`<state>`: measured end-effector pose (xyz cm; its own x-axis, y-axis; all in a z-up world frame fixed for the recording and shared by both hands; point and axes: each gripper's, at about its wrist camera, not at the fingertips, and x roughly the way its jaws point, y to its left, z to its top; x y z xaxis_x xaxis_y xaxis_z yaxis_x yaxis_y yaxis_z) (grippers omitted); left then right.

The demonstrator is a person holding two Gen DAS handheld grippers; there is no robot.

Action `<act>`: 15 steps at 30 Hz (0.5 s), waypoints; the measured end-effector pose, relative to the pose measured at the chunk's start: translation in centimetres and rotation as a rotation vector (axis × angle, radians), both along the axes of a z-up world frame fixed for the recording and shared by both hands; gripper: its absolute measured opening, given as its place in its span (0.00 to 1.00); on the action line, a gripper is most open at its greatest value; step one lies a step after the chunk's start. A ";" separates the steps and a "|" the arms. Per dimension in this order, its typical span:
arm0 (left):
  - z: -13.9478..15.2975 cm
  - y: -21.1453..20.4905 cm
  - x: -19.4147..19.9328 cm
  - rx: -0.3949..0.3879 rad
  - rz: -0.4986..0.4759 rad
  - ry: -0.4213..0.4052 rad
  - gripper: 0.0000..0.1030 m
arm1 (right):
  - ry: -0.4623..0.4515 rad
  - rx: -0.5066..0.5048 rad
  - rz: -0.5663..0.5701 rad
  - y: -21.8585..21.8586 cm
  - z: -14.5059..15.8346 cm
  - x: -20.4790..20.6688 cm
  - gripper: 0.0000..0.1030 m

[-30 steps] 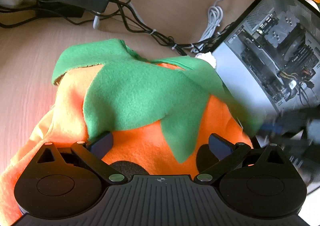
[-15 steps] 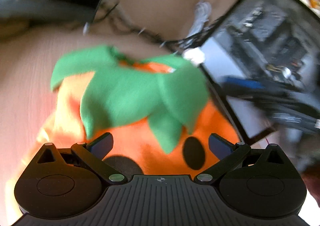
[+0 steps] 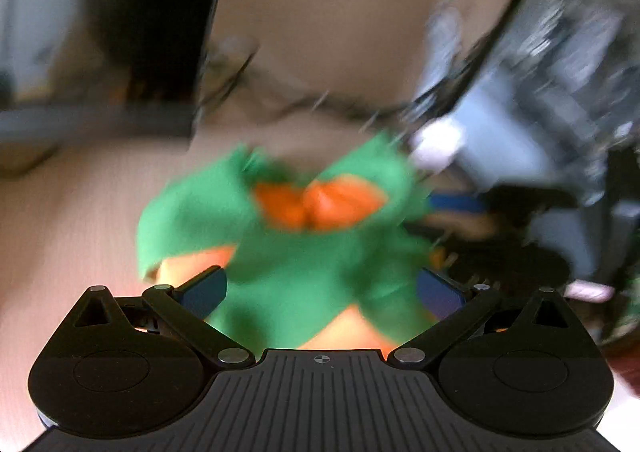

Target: Fold clothes

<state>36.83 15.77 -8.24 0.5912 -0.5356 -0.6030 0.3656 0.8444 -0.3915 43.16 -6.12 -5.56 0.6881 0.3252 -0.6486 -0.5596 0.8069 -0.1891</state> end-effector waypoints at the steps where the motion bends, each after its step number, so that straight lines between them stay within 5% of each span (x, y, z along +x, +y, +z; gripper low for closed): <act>1: 1.0 0.1 -0.4 -0.027 -0.024 -0.047 1.00 | -0.010 0.017 -0.002 -0.6 0.7 -0.4 0.56; 5: 2.1 -1.0 0.6 -0.025 -0.045 -0.123 1.00 | 0.062 0.214 -0.044 -2.0 2.8 0.9 0.61; 9: -2.2 -1.1 3.2 0.000 0.053 0.026 1.00 | 0.218 0.411 -0.091 -2.0 2.0 4.3 0.44; 11: -4.3 -1.2 4.4 0.013 0.103 0.102 1.00 | 0.263 0.387 -0.118 -1.7 0.3 5.1 0.42; 15: -3.4 -1.1 3.9 0.039 0.127 0.085 1.00 | 0.284 0.281 -0.150 -1.1 -1.5 5.9 0.40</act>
